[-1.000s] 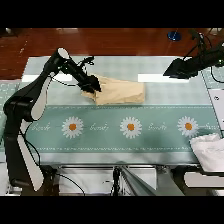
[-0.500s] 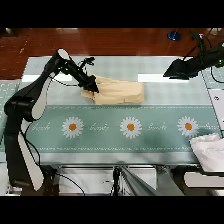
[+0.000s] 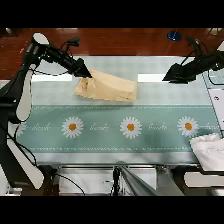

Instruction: Fold the shirts.

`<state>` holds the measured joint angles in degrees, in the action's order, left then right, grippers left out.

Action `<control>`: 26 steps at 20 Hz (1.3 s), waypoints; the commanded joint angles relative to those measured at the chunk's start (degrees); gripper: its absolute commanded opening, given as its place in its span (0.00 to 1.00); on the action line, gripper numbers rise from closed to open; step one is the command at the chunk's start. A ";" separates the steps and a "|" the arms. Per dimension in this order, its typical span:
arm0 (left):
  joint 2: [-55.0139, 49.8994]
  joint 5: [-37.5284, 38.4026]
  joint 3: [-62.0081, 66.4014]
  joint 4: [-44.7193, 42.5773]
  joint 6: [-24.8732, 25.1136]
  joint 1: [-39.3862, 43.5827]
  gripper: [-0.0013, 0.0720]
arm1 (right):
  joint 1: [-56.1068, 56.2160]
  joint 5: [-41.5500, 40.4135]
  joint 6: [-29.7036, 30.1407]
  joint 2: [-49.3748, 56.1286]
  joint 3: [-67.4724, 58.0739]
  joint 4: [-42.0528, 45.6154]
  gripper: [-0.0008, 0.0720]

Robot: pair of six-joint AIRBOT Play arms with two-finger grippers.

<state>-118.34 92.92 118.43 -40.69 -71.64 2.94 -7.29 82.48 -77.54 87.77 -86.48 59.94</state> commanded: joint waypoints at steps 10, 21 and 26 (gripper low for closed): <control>-5.25 -8.04 -0.24 -1.05 -0.28 -6.82 0.06 | 1.46 -12.57 3.69 1.22 13.16 -18.32 0.74; -6.36 4.02 -0.22 -21.86 -2.93 -7.56 0.09 | 10.75 -25.66 2.95 5.51 13.16 -22.14 0.74; -5.46 4.85 -0.17 -14.25 -7.61 -7.56 0.69 | 12.46 -30.10 2.97 6.34 13.16 -24.13 0.74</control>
<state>-124.38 96.99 118.21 -59.18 -76.79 -4.56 4.19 55.42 -74.48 93.58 -73.34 37.43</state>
